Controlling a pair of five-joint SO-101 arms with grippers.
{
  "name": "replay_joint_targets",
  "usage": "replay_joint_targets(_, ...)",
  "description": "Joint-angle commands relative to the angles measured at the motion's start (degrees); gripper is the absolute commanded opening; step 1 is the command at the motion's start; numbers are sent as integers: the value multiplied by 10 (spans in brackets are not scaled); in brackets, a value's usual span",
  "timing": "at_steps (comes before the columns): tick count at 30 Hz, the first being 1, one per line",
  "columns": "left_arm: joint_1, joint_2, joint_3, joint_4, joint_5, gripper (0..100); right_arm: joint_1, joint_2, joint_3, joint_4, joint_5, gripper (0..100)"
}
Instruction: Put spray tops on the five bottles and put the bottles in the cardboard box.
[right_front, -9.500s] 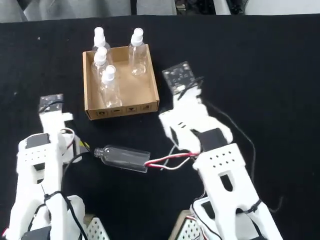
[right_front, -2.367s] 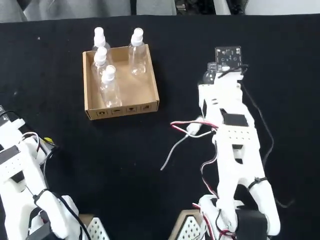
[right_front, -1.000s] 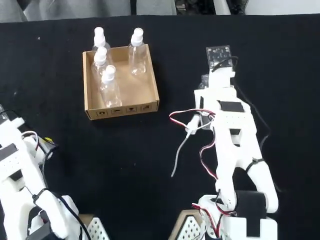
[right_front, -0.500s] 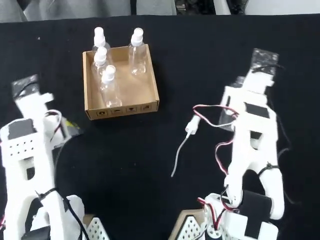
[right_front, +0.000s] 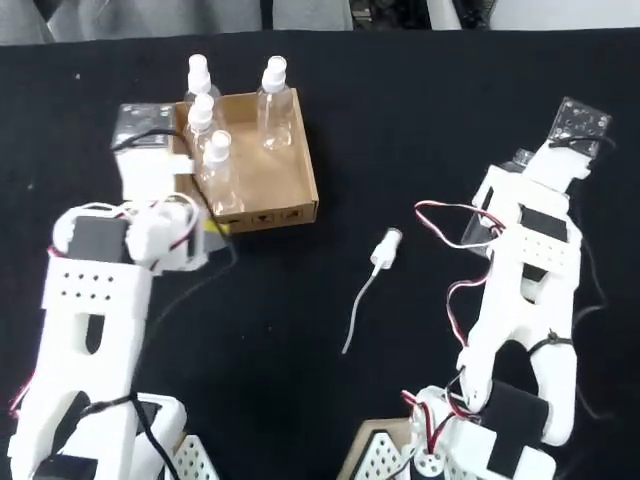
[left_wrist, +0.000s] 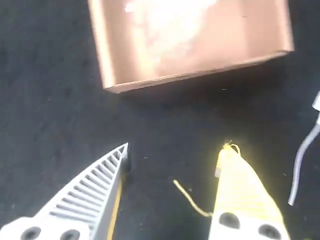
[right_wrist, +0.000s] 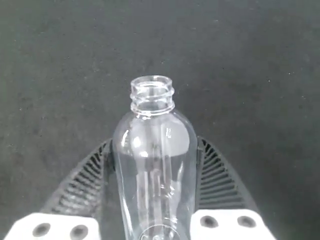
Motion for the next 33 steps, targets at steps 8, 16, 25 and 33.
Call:
replay_joint_targets(8,126,2,-76,-1,3,256,20,-39,-42,-16,-7,85)
replay_joint_targets(16,188,34,-87,-32,3,256,20,-39,-42,-16,-7,85)
replay_joint_targets(25,233,193,-204,-30,0,256,20,-39,-42,-16,-7,85)
replay_joint_targets(33,264,298,-289,-29,4,256,33,-39,-41,-16,-7,85)
